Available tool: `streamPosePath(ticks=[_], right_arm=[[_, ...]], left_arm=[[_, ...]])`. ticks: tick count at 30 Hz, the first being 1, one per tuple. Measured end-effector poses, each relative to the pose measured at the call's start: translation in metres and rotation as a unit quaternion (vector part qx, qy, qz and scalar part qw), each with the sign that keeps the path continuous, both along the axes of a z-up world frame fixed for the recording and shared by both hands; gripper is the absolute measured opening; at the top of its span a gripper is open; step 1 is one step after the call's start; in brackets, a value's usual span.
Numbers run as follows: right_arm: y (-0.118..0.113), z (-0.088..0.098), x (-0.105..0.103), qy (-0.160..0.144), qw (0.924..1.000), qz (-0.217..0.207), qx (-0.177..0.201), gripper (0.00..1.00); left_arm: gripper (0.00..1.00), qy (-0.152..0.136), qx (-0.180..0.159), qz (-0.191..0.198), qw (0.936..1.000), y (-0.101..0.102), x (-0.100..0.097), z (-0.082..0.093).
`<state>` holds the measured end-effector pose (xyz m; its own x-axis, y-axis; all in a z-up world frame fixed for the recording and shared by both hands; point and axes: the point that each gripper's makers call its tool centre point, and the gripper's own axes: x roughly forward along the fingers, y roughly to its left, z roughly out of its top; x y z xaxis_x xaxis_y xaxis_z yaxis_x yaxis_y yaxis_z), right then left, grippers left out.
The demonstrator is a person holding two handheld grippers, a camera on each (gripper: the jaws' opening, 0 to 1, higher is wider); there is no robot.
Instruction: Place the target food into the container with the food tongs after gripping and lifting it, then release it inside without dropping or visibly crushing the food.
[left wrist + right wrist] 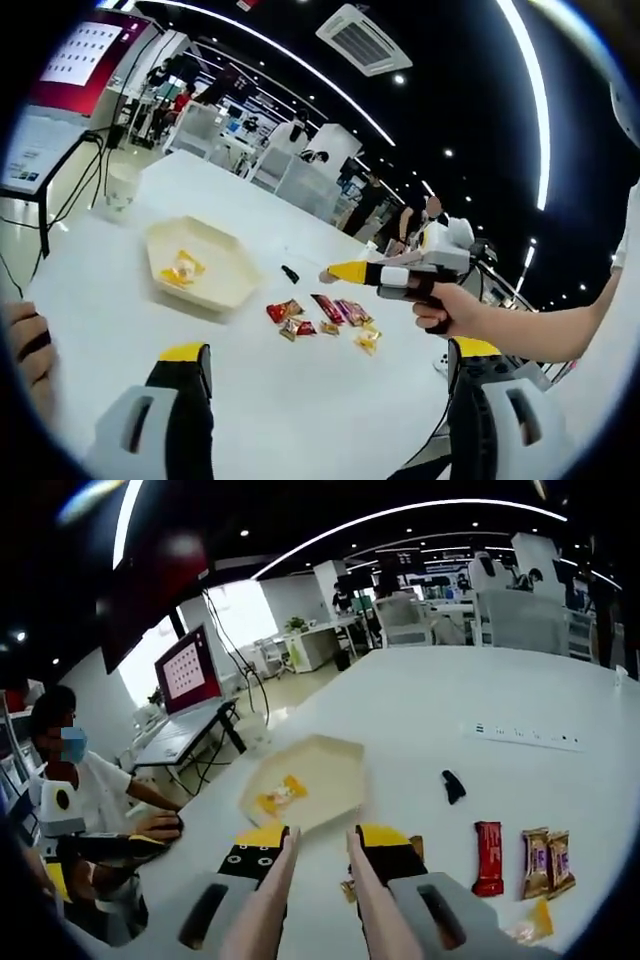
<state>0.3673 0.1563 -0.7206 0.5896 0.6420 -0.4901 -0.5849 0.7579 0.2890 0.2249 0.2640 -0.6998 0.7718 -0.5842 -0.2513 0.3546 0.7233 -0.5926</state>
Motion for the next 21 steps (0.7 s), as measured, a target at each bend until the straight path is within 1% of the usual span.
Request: streamPosePath(ticks=[4, 10, 15, 21], right_arm=[[-0.005, -0.006, -0.001, 0.003, 1.0, 0.004, -0.008, 0.25], [-0.016, -0.014, 0.003, 0.009, 0.9998, 0.006, -0.018, 0.25], [-0.027, -0.026, 0.003, 0.017, 0.9992, 0.012, -0.033, 0.25], [-0.038, -0.038, -0.001, 0.027, 0.9985, 0.018, -0.044, 0.25]], left_arm=[[0.99, -0.002, -0.004, 0.007, 1.0, 0.001, 0.0, 0.001], [0.99, -0.002, -0.007, 0.005, 1.0, -0.006, 0.002, 0.001], [0.99, -0.006, -0.007, 0.01, 0.9999, -0.007, 0.004, 0.003], [0.99, -0.003, -0.004, 0.017, 0.9998, -0.006, 0.002, 0.003]])
